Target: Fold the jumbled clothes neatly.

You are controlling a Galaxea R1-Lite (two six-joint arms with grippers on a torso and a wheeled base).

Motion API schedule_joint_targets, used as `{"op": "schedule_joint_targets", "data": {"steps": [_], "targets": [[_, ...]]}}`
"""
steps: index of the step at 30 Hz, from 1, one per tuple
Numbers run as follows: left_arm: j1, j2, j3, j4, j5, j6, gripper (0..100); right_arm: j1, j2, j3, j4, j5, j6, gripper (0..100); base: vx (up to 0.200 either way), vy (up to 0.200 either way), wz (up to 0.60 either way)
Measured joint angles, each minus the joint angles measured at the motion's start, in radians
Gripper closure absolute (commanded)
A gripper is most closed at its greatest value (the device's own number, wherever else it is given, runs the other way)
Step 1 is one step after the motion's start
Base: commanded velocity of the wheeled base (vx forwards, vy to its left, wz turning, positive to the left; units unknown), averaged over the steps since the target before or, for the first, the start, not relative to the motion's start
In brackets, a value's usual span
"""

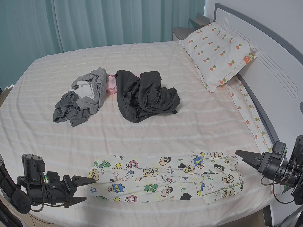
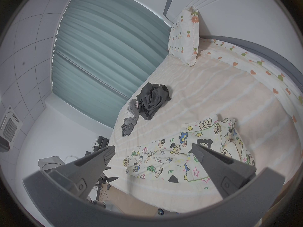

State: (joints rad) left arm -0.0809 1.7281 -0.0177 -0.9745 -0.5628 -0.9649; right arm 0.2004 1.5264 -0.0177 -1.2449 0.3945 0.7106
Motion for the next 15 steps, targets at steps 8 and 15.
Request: {"op": "schedule_joint_targets", "data": {"steps": [8, 15], "targets": [[0.021, -0.006, 0.000, 0.027, -0.009, 0.004, 0, 0.025, 0.025, 0.000, 0.034, 0.008, -0.002, 0, 0.000, 0.125, 0.00], [0.050, -0.006, 0.000, 0.023, -0.007, 0.005, 0, 0.055, 0.041, 0.000, 0.073, 0.003, -0.012, 0, 0.000, 0.200, 0.00]]}}
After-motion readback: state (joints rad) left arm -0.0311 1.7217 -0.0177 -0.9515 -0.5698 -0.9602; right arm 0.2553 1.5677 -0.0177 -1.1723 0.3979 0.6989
